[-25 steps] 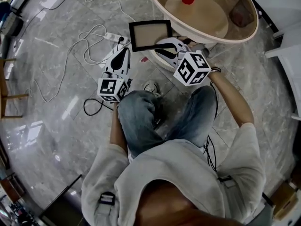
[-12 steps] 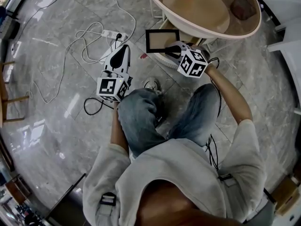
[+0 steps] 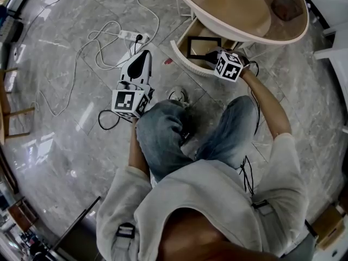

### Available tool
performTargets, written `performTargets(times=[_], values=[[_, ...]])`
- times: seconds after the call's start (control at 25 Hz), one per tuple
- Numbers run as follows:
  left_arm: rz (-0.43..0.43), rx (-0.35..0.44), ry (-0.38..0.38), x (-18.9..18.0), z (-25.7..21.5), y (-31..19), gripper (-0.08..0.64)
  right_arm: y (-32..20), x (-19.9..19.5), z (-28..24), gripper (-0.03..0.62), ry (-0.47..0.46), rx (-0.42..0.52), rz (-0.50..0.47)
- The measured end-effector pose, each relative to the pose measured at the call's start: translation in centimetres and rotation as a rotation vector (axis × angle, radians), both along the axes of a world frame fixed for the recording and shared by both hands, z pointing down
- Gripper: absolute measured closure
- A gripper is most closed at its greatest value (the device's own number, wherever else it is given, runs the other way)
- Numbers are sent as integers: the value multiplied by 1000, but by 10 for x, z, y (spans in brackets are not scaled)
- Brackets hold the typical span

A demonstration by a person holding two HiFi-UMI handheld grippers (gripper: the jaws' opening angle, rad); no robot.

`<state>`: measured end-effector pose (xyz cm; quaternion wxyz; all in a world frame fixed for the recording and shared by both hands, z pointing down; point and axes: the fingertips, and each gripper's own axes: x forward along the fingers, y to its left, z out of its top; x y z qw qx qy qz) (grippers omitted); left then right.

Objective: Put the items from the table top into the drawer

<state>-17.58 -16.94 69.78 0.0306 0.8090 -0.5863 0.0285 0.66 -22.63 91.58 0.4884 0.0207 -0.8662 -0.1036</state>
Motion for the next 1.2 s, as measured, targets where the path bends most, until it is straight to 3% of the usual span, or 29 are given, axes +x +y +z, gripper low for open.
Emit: performTargets(times=[0.4,0.84,1.12,1.2], values=[[7,-2,-4,-3,1,0,545,-39,1,58,502,83,-67,104],[-9,-19,-3,-19,9,-1,545,-83,9,105,500,167,-90,280],[-2,-1,20,-19,4,-5,545,-83,11,119,500,239,-100,284],[1,-1,18,-19,4,-6,545,-82,11,119,453,236,-114,288]])
